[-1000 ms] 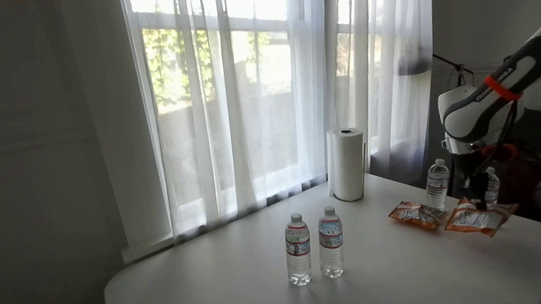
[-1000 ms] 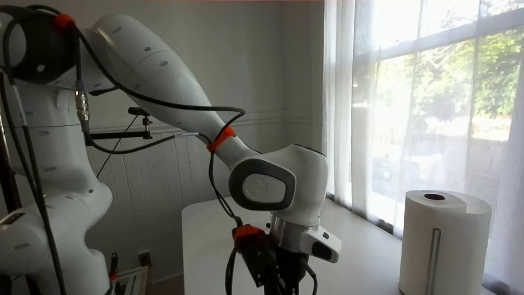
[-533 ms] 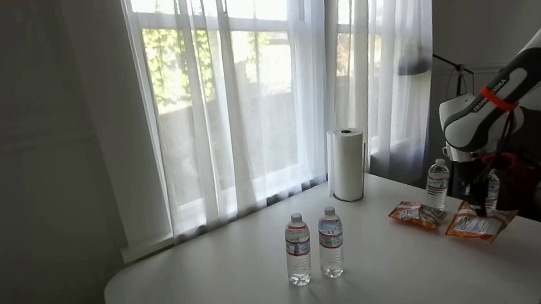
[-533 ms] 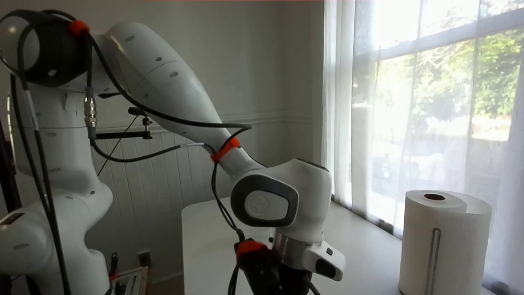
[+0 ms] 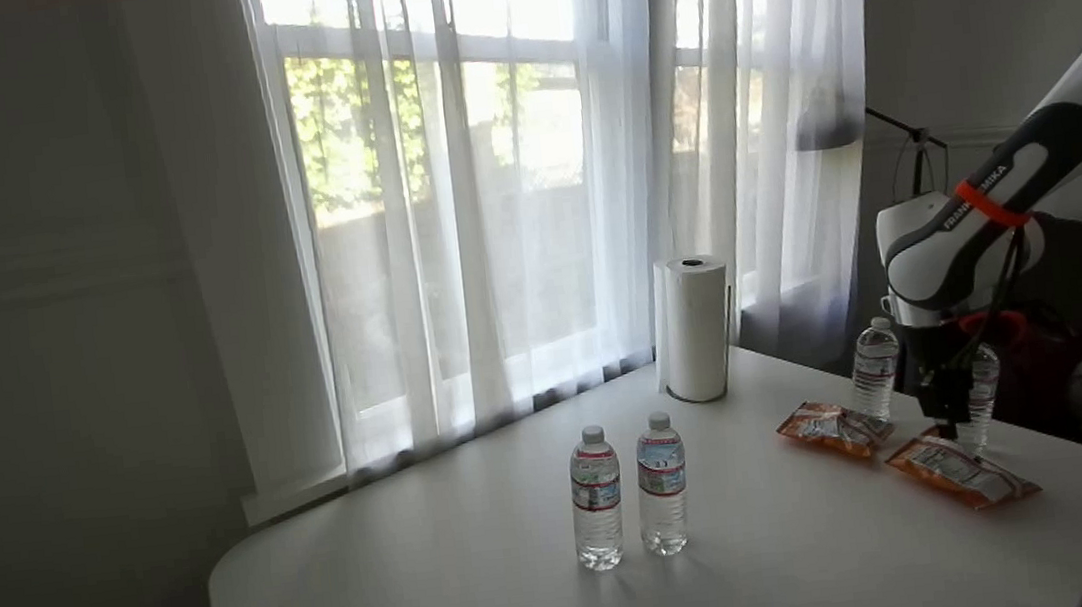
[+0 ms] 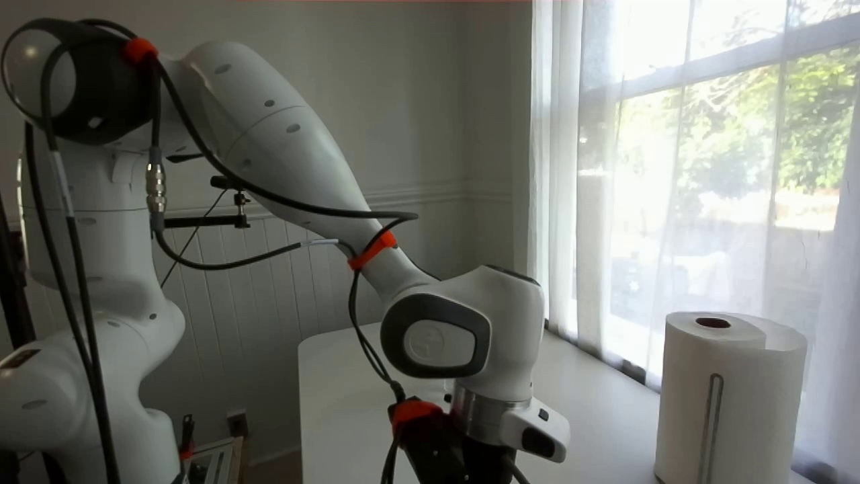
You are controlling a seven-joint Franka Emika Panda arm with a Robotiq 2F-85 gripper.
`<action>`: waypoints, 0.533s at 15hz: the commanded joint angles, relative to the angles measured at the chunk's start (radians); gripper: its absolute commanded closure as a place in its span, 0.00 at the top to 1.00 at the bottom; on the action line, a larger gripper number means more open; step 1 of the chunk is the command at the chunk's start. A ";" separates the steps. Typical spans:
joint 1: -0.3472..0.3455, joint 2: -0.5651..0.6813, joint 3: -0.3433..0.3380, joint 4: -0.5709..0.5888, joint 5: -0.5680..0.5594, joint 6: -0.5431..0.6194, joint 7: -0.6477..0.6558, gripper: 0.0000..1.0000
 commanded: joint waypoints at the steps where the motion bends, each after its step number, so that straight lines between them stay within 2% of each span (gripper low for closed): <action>1: 0.005 -0.074 0.011 -0.028 -0.009 -0.022 -0.001 0.87; 3: 0.013 -0.102 0.014 -0.029 -0.022 -0.047 0.015 0.99; 8: 0.018 -0.223 0.016 -0.035 -0.101 -0.064 0.051 1.00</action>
